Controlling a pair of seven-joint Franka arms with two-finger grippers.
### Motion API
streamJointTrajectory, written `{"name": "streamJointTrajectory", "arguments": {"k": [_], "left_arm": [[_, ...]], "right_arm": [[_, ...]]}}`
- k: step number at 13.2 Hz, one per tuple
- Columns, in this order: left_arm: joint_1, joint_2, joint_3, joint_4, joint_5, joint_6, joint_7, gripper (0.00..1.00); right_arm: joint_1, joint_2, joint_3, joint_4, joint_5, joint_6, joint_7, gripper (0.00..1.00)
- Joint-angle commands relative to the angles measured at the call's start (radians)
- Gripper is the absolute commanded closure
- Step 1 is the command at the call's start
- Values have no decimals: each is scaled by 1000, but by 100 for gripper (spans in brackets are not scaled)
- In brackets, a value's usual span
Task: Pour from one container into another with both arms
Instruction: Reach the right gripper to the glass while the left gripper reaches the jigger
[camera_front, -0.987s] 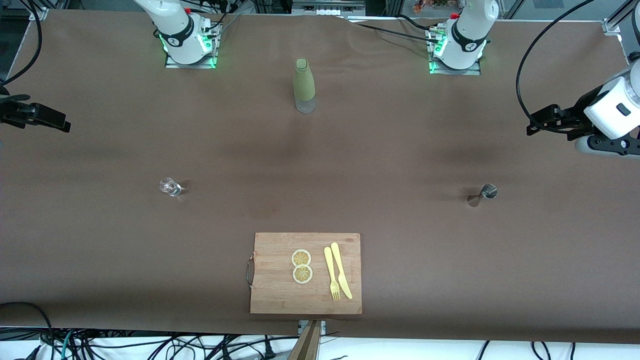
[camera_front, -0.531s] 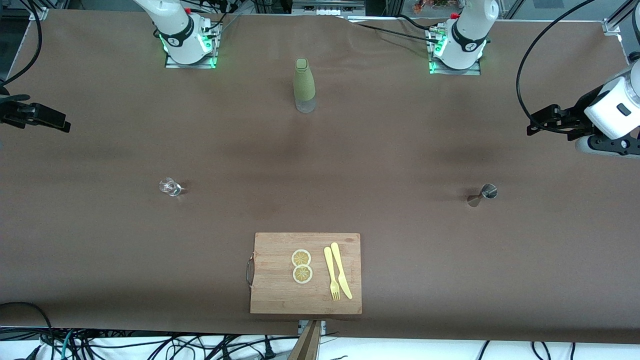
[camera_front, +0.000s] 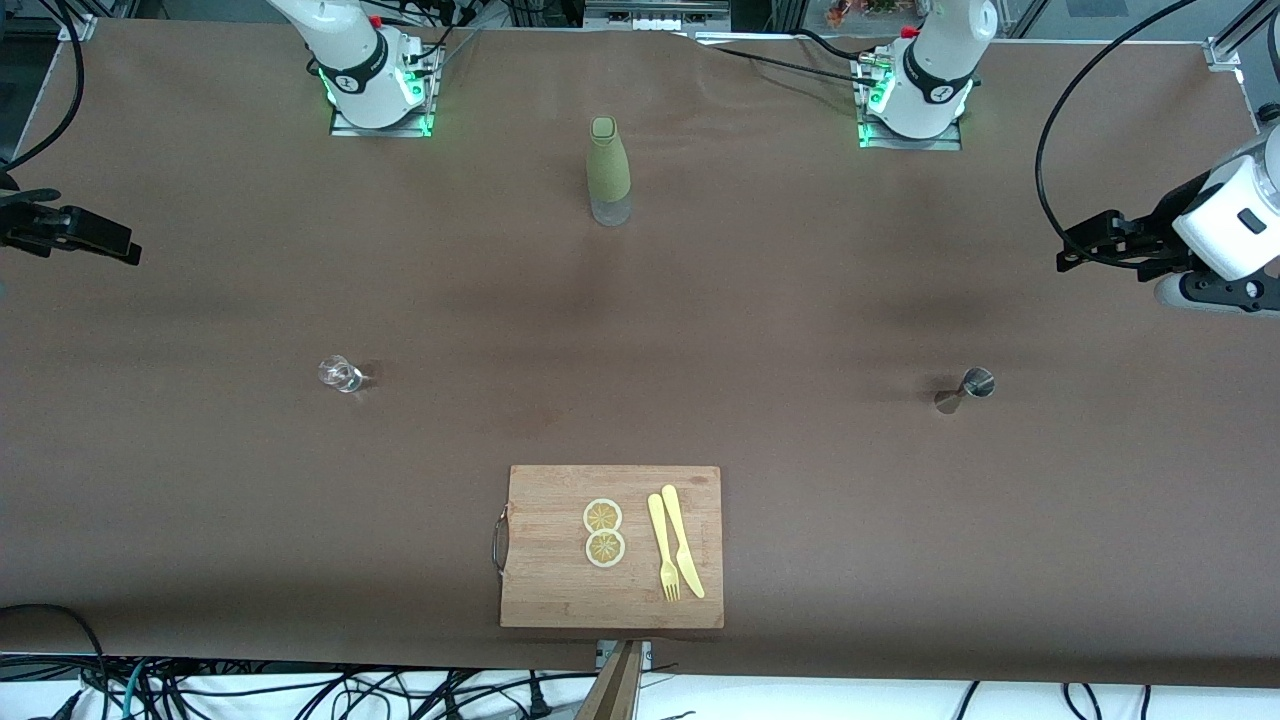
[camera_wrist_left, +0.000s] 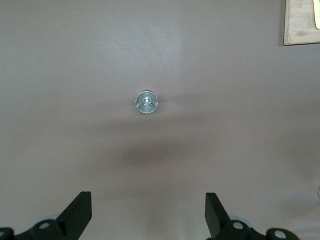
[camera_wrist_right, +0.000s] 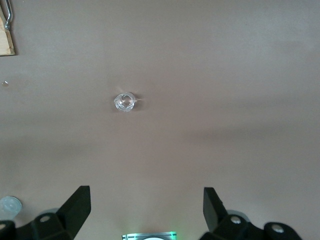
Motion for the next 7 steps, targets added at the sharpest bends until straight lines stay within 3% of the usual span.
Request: {"name": "streamJointTrajectory", "arguments": {"k": [1, 7], "left_arm": [[38, 28, -5, 3, 20, 25, 135, 0], [133, 100, -4, -17, 20, 103, 525, 0]], "right_arm": [[3, 3, 1, 10, -5, -5, 11, 0], [-17, 37, 0, -32, 3, -42, 11, 0]]}}
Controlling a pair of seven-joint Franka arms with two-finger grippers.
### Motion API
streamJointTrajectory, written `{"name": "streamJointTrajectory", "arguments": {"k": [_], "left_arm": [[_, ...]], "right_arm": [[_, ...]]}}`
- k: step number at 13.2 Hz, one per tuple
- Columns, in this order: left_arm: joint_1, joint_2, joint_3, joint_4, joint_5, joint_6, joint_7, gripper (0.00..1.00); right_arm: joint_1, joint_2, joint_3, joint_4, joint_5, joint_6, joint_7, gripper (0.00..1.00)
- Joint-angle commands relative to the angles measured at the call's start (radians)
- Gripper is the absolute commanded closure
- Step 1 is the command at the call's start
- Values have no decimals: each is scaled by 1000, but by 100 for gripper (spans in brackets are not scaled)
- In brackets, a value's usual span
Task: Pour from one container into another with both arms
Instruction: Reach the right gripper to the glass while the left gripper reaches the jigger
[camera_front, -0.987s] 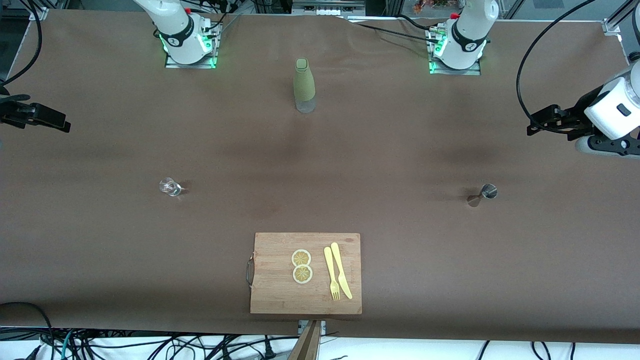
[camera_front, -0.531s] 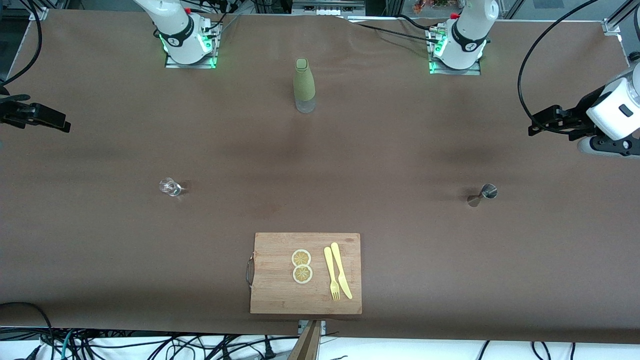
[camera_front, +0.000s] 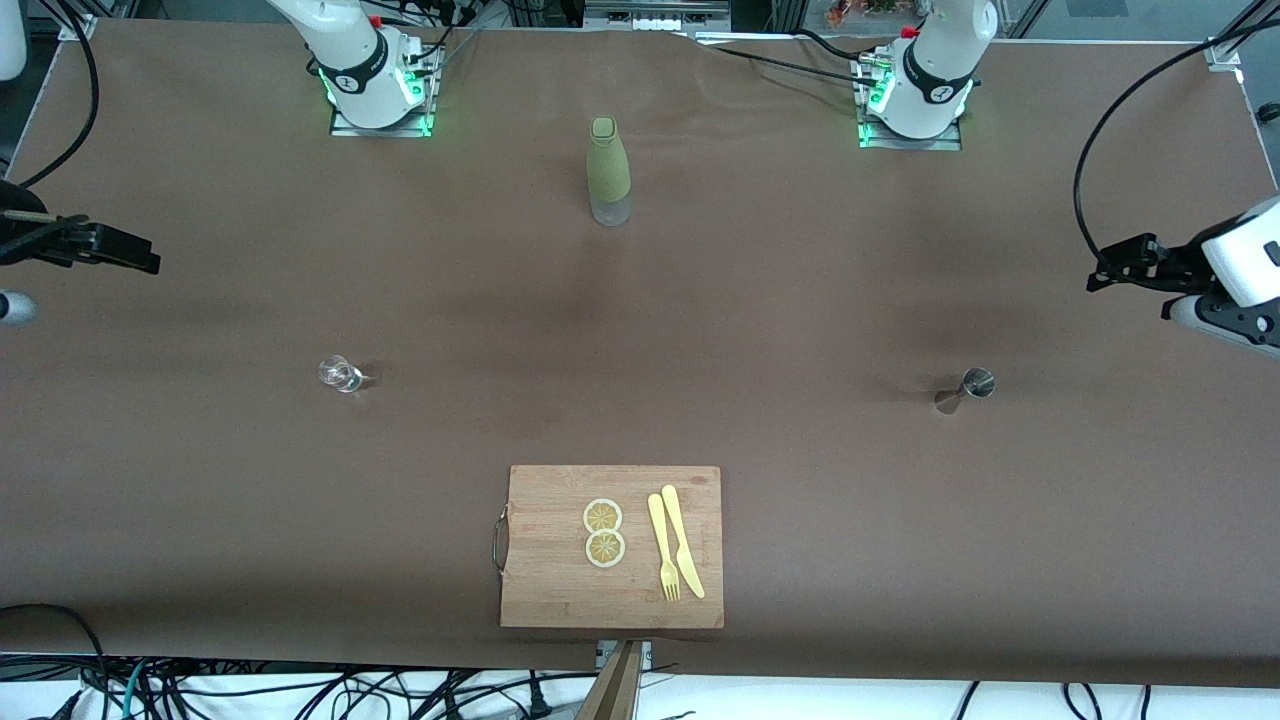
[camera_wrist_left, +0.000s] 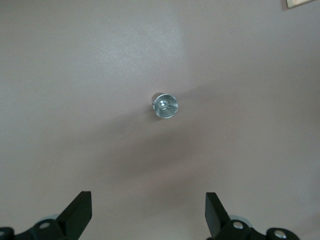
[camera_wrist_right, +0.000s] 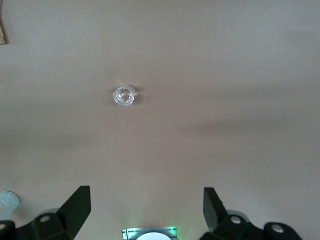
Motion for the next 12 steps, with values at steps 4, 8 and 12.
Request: {"name": "streamJointTrajectory", "arguments": {"k": [4, 8, 12], "left_arm": [[116, 115, -10, -20, -65, 99, 473, 0], [214, 230, -11, -17, -185, 180, 887, 0], [300, 377, -22, -12, -337, 223, 1180, 0]], "right_arm": [[-41, 82, -7, -20, 27, -102, -187, 0], [-130, 202, -40, -23, 133, 82, -663, 0], [-181, 328, -40, -29, 281, 237, -1037, 0]]}}
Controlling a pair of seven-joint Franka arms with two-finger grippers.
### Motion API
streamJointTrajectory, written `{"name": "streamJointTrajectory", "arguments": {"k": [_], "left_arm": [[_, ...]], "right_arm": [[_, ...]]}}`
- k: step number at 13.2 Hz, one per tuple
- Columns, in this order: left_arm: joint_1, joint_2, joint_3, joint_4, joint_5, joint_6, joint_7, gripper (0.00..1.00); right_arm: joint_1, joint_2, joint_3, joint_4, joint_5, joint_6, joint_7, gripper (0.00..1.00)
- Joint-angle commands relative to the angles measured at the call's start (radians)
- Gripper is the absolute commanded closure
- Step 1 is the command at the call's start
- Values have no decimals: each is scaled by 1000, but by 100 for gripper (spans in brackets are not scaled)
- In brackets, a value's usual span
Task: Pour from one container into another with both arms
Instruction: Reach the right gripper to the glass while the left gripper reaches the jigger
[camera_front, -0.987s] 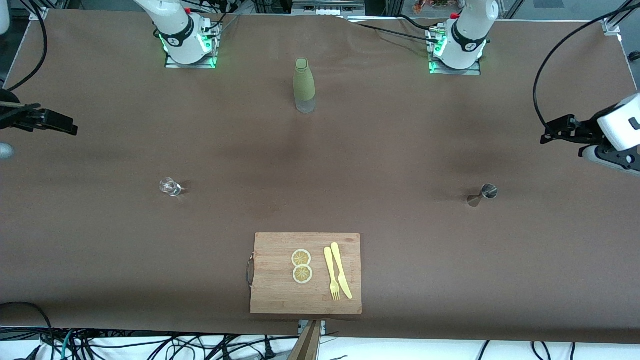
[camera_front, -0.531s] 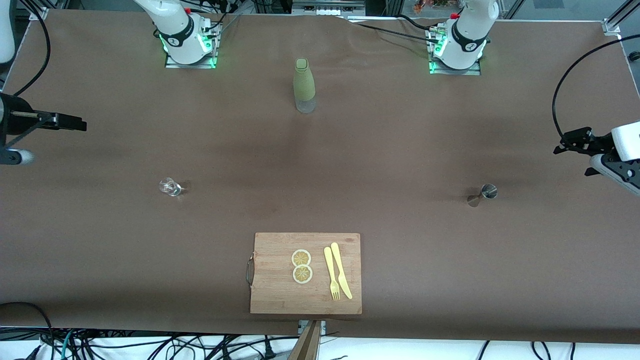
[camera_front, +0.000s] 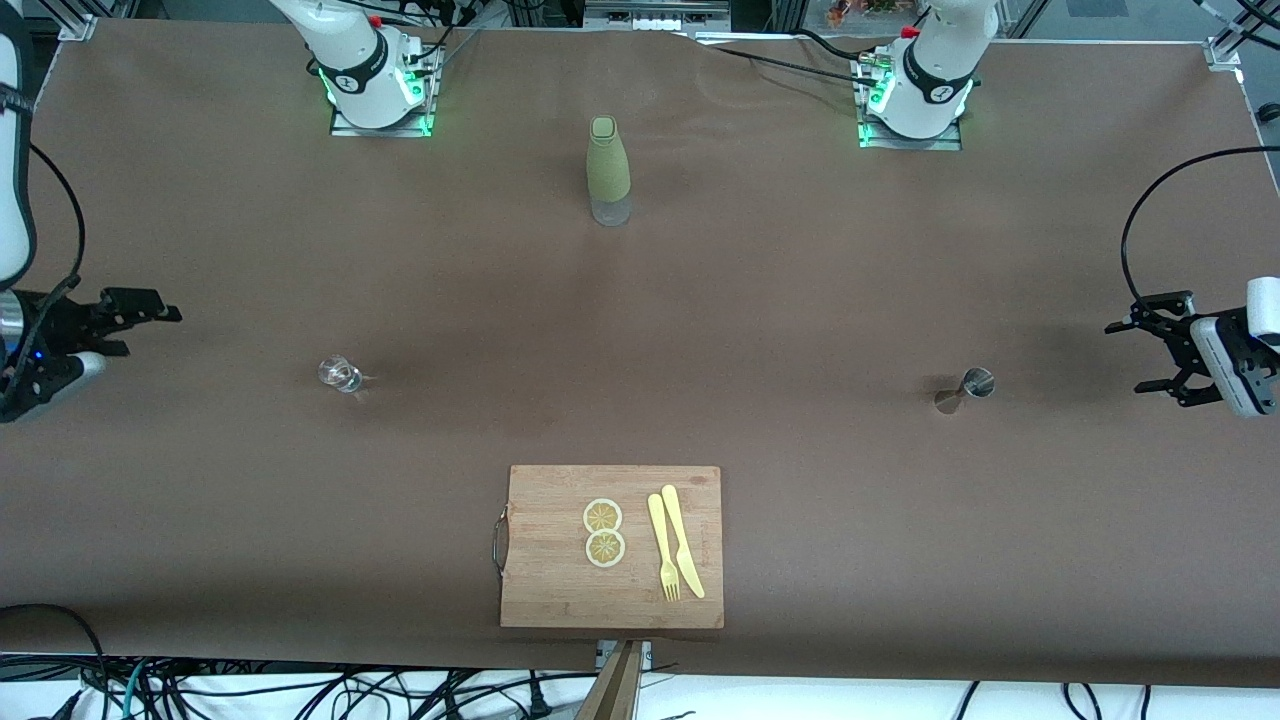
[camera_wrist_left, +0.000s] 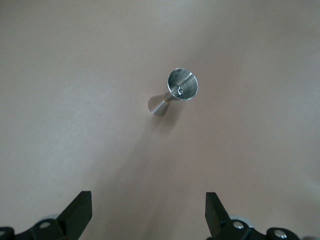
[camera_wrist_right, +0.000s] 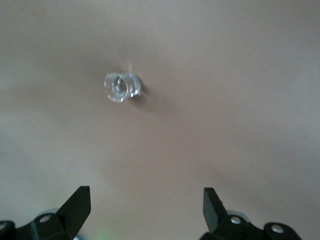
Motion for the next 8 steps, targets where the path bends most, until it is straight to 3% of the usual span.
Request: {"name": "streamJointTrajectory", "arguments": {"k": [1, 4, 8], "left_arm": [[32, 87, -20, 21, -90, 46, 200, 0], [42, 180, -20, 20, -245, 48, 426, 0], [36, 300, -18, 23, -429, 39, 758, 0]], "right_arm": [[-40, 79, 4, -8, 143, 68, -246, 0], [-79, 140, 6, -91, 316, 186, -550, 0], [-99, 205, -2, -126, 557, 200, -924, 0]]}}
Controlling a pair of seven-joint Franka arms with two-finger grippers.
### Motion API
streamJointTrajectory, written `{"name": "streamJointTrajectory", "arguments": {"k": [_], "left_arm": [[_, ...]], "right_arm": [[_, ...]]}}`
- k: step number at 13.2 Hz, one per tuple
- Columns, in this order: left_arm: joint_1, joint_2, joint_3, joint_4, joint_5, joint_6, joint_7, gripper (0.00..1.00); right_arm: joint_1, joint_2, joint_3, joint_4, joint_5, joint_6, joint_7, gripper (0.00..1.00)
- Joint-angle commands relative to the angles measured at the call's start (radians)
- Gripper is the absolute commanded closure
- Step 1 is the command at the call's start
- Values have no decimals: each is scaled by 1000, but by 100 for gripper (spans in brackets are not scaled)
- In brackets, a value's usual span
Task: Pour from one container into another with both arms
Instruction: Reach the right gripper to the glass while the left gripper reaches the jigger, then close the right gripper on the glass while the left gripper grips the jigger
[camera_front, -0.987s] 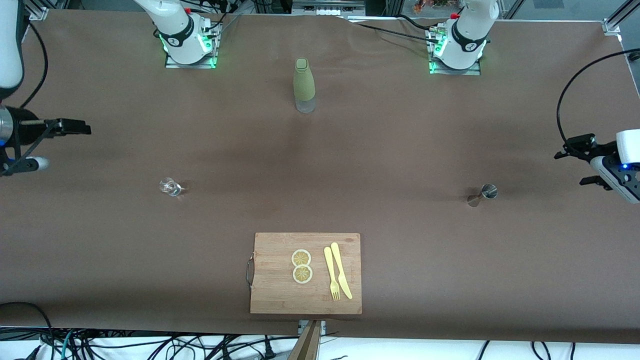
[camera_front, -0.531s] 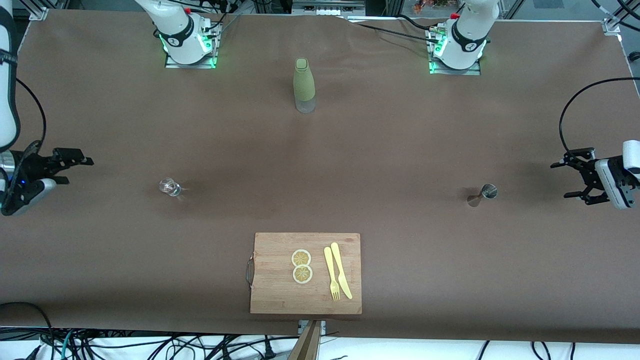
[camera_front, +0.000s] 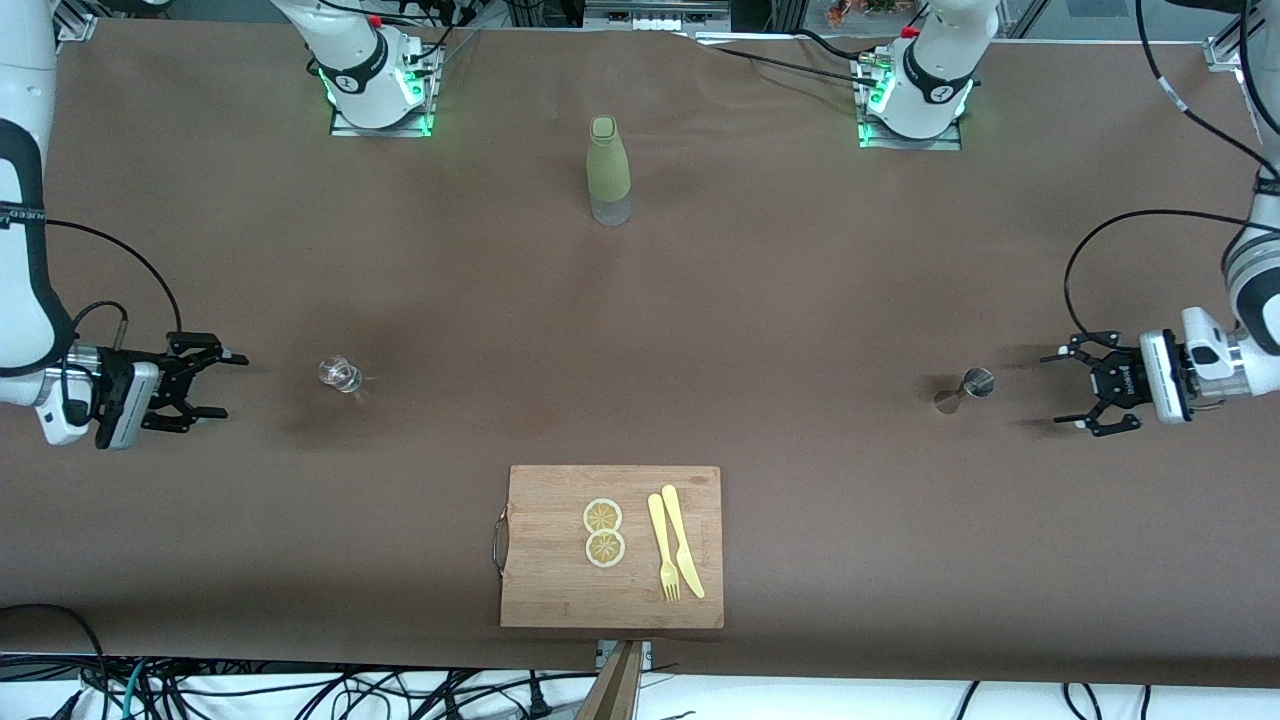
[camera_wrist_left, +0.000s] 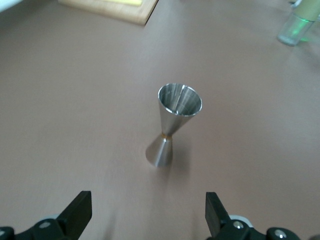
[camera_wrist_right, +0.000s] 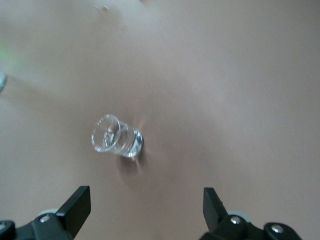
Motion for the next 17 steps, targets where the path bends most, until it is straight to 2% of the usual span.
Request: {"name": "streamJointTrajectory", "arguments": {"k": [1, 3, 5, 10, 13, 17], "left_arm": [[9, 81, -8, 23, -88, -13, 174, 0], [40, 155, -8, 24, -124, -27, 229, 0], [52, 207, -11, 31, -142, -62, 270, 0], [52, 247, -42, 69, -200, -178, 277, 0], [49, 267, -48, 69, -269, -185, 359, 0], [49, 269, -61, 74, -293, -180, 369, 2]], "right_arm": [[-16, 22, -1, -26, 131, 12, -203, 0], [-23, 75, -4, -28, 236, -3, -365, 0], [-29, 108, -6, -29, 292, -40, -483, 0], [-26, 120, -4, -58, 295, -120, -549, 0], [-22, 158, -4, -60, 333, -184, -630, 0], [-22, 204, -4, -60, 360, -215, -706, 0]]}}
